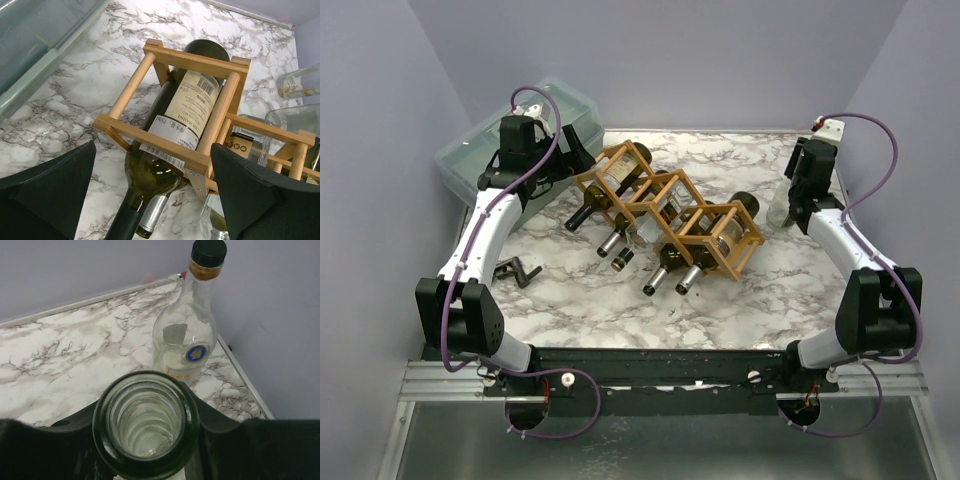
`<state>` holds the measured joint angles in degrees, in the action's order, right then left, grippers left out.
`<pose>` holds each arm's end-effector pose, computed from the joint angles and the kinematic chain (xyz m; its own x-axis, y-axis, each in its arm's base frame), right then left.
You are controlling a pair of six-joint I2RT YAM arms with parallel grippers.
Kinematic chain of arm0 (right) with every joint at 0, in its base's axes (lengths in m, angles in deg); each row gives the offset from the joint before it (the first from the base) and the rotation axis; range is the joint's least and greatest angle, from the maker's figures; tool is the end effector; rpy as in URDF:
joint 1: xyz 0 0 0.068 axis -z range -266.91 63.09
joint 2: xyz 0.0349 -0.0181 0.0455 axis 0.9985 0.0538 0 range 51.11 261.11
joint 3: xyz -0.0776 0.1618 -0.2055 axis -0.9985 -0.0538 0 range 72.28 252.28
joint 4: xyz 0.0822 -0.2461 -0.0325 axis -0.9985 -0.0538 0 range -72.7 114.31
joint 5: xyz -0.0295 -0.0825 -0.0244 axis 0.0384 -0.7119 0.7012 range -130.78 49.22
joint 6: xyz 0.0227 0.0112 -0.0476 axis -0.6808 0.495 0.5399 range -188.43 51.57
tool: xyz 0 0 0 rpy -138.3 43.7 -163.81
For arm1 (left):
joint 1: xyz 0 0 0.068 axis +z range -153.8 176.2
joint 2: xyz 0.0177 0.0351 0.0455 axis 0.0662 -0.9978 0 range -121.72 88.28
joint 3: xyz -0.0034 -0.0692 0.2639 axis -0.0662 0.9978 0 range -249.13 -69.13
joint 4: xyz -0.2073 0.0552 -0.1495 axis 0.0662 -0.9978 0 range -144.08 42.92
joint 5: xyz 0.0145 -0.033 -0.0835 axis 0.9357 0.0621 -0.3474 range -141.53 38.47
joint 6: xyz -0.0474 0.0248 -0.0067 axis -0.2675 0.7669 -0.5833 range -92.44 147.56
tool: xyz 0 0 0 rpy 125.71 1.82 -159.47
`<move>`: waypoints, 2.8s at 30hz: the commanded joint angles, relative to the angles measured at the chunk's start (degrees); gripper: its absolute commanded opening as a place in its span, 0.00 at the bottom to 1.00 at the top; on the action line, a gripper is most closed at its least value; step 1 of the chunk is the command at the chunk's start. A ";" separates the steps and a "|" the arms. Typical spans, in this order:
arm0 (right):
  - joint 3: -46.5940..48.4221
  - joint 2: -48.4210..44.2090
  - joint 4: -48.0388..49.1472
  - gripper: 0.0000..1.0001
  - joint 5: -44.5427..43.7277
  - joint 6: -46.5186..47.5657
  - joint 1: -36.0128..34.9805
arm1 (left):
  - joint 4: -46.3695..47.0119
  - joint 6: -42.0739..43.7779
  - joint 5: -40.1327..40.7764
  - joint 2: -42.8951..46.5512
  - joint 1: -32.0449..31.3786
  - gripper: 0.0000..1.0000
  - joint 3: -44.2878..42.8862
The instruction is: Put the wine bottle on the wine rack
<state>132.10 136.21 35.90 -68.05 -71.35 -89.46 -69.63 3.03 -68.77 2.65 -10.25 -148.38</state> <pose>0.3477 -0.0008 0.3012 -0.2154 0.0357 -0.9759 0.4168 0.9071 -0.0588 0.3412 -0.0493 0.3569 -0.5888 -0.3325 -0.7368 0.1326 0.8594 -0.4938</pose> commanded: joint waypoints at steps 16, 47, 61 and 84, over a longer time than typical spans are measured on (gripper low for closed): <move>8.06 -2.40 -1.30 0.01 11.47 11.25 -0.35 | -0.43 0.36 0.45 1.42 0.75 0.99 -0.04; 23.26 -3.21 8.08 0.00 34.90 39.87 -15.08 | -0.41 0.50 0.80 2.47 1.89 0.99 -0.06; 31.74 5.05 4.13 0.01 32.24 59.67 -29.78 | -0.44 0.69 1.12 2.84 2.77 0.99 -0.11; 27.06 6.16 -2.29 0.00 33.05 84.69 -45.50 | -0.66 0.47 0.98 2.33 5.37 0.99 -0.30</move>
<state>159.90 146.53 27.18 -34.63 -0.27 -131.62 -69.93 3.40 -67.63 4.49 -5.77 -148.38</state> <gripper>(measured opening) 0.429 0.986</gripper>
